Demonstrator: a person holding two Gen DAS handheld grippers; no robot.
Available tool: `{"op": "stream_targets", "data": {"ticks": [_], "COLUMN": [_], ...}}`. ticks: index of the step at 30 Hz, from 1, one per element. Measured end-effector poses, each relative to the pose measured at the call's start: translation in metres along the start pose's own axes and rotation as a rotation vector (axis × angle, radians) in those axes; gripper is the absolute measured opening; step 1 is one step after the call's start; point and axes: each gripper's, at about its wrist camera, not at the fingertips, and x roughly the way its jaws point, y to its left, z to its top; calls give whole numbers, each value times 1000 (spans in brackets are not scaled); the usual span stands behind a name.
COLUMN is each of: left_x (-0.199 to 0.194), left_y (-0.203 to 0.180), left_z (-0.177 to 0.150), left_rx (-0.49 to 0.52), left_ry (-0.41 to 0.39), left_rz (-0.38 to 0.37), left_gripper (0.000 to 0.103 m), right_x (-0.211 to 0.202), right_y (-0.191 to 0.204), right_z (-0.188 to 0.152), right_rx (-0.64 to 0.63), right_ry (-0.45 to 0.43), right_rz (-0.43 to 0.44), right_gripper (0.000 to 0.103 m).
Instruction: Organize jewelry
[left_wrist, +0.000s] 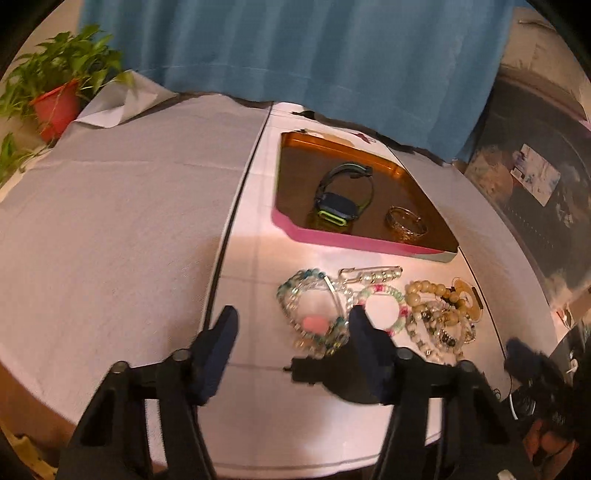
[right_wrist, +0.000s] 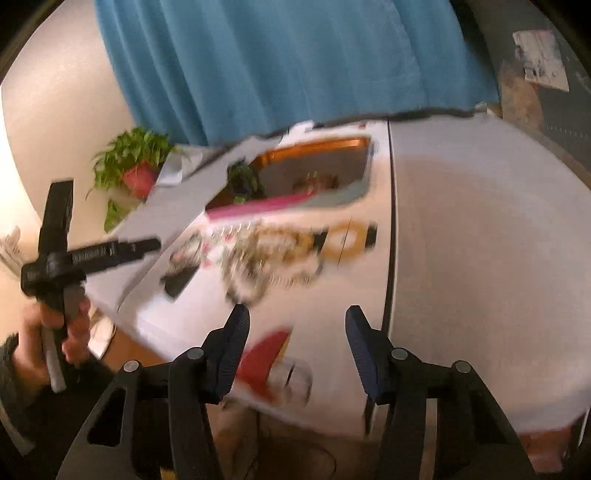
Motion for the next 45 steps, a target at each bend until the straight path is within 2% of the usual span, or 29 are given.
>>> {"op": "stream_targets", "data": {"ticks": [2,4,6,9,11,13,15,16,18,20,22,24,29,31,33,35,37,41,43,45], "left_x": [6,17,31,34,36,36,36,35,35,29,11,-2,-9,-18,-33,-51,-59,-44,-44,-52], "left_y": [-3,-6,-4,-1,0,6,12,12,12,12,12,10,15,16,19,20,14,8,6,5], "left_z": [3,4,4,6,7,9,10,10,9,8,10,10,2,-1,-4,-5,-5,-5,-3,0], "left_rx": [20,61,68,67,87,58,21,21,30,22,12,30,17,22,6,-15,13,41,28,10], "left_ry": [8,25,70,54,46,46,43,42,39,18,-43,-74,-30,-47,-73,-118,-145,-100,-99,-133], "left_rz": [-3,54,79,95,139,143,115,112,120,109,76,86,89,92,45,-50,-67,-49,-88,-167], "left_gripper": [37,36,36,36,19,9,8,8,8,1,1,1,1,1,1,1,1,1,1,1], "right_x": [13,26,36,48,54,60,63,67,69,68,64,59,43,35,26,11,0,-2,-5,-10], "right_y": [-6,-9,-13,-7,-1,8,18,23,25,24,20,17,10,7,3,1,1,-4,-4,-1], "right_z": [8,12,14,21,23,24,23,22,22,21,20,19,13,12,14,18,23,29,33,37], "right_rx": [30,45,67,27,-17,-77,-142,-189,-211,-208,-174,-152,-146,-140,-127,-116,-114,-71,-50,-53], "right_ry": [-2,10,17,13,18,21,26,27,26,26,25,26,19,9,-20,-73,-113,-122,-140,-167], "right_rz": [20,-3,1,-21,-44,-88,-153,-205,-216,-210,-182,-167,-184,-190,-178,-155,-135,-108,-86,-72], "right_gripper": [54,51,50,49,49,47,34,22,15,5,3,3,3,3,3,3,3,3,3,3]}}
